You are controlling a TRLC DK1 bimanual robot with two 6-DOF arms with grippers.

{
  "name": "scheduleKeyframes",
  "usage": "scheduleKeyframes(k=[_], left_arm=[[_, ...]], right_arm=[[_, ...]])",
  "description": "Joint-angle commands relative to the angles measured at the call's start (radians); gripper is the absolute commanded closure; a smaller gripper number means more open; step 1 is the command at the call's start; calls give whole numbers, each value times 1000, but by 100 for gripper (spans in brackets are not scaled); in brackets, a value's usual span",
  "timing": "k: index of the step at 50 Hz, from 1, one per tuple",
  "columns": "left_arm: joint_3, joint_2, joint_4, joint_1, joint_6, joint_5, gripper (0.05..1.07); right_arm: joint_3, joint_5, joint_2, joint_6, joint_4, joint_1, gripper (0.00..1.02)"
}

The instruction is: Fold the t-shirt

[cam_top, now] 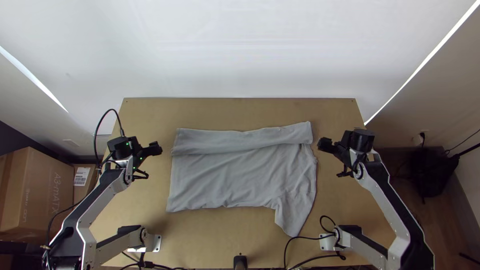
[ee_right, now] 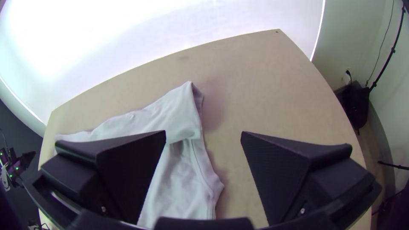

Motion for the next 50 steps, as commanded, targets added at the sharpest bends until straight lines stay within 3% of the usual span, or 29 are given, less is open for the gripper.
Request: scheduleKeyframes(k=[1,10,17,24,30,41,46,50], left_arm=[[46,-44,-52,27,16,1,9],[63,-102,-98,36,14,3,9],[87,-146,-140,28,2,3,9],[98,-172,-155,14,-1,3,9],[112,-182,-164,11,-3,3,9],[124,-182,-173,8,-7,3,9],[126,-180,-173,7,-7,3,9],[126,-179,-173,5,-7,3,9]], right_arm=[[-1,7,-75,15,-100,-3,15],[5,6,-188,99,-279,9,5],[10,4,-225,184,-471,75,5],[-23,-8,-266,185,-555,91,5],[-55,-140,-230,198,-635,89,10],[-66,-162,-132,152,-778,82,11],[-78,-163,-105,133,-793,79,21],[-96,-165,-78,129,-793,79,22]])
